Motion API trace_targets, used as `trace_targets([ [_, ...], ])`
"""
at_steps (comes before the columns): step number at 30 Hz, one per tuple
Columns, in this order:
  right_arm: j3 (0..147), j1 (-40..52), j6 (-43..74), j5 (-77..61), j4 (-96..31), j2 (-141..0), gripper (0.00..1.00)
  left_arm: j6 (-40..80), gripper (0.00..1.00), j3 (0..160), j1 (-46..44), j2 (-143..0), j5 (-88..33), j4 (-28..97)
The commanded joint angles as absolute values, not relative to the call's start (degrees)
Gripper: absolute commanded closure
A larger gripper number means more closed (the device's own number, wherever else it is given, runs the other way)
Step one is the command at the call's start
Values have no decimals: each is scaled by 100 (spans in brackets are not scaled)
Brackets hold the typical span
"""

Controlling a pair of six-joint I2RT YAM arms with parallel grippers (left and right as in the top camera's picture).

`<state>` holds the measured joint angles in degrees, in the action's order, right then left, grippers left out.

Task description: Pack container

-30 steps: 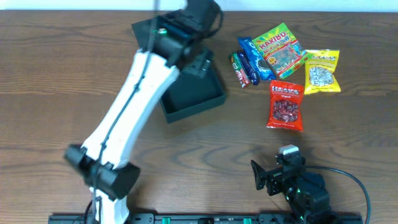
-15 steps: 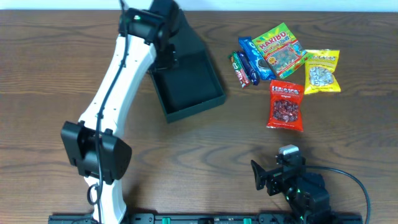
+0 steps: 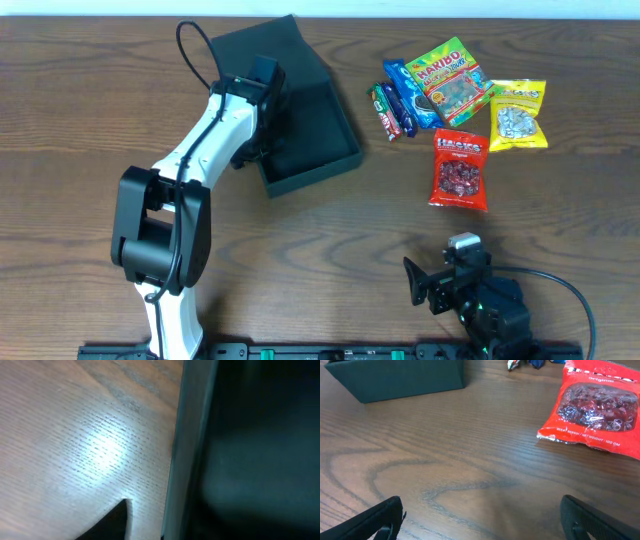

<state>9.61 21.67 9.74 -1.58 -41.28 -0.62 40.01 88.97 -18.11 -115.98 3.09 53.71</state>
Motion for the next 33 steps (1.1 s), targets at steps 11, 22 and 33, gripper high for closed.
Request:
trace_targets([
  [11, 910, 2220, 871, -130, -4136, -30, 1, 2368, 94, 8875, -2047, -11622, 1127, 5312],
  [22, 910, 2220, 871, -130, -4136, -30, 1, 1516, 94, 8875, -2451, -11622, 1260, 5352],
  [33, 910, 2220, 871, -130, -4136, -30, 1, 2324, 5, 8875, -2458, -11622, 1135, 5590],
])
